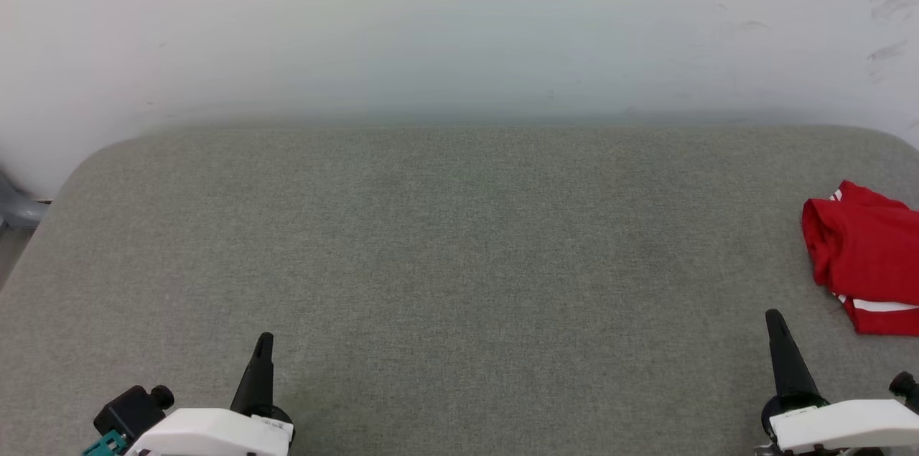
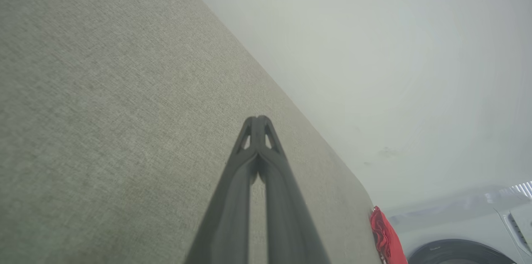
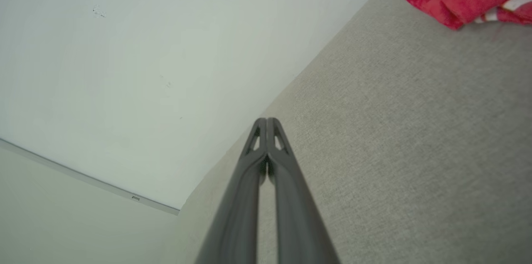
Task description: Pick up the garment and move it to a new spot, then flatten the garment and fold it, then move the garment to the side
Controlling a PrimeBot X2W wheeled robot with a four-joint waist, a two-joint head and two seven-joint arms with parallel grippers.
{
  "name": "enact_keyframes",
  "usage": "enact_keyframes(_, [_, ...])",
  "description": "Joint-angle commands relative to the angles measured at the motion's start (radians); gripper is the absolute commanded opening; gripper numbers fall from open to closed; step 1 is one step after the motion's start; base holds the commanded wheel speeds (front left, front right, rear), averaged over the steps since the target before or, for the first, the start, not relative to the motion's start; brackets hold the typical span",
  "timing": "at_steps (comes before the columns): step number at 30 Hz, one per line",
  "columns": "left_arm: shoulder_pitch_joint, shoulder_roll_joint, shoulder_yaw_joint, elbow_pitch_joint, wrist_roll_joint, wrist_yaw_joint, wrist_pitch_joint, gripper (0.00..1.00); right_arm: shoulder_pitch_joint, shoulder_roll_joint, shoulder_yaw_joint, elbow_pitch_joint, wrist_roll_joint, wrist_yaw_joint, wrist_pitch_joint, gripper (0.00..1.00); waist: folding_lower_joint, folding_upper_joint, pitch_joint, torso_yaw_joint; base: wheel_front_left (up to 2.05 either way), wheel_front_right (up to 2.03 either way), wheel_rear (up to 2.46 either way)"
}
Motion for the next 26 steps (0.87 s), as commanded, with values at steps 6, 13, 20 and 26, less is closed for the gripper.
enact_keyframes(6, [-0.04,0.001,0.012,-0.001,-0.089,-0.013,0.02,0.0,-0.04,-0.007,-0.003,0.003,0.088,0.0,0.022,0.0,-0.0001,0.0,0.003,-0.001,0.0,0.0,0.0])
enact_keyframes(13, [-0.054,0.001,0.022,0.007,-0.169,-0.019,0.039,0.0,-0.054,-0.007,-0.004,0.013,0.164,0.0,0.042,0.0,-0.0001,0.0,0.006,-0.002,0.0,0.0,0.0])
enact_keyframes(20, [-0.071,0.0,0.032,0.017,-0.266,-0.026,0.063,0.0,-0.072,-0.007,-0.007,0.026,0.255,0.0,0.065,0.0,-0.0001,0.0,0.01,-0.003,0.0,0.0,0.0])
enact_keyframes(26, [-0.084,0.0,0.039,0.023,-0.326,-0.029,0.079,0.0,-0.085,-0.006,-0.008,0.034,0.312,0.0,0.08,0.0,-0.0001,0.0,0.013,-0.004,0.0,0.0,0.0])
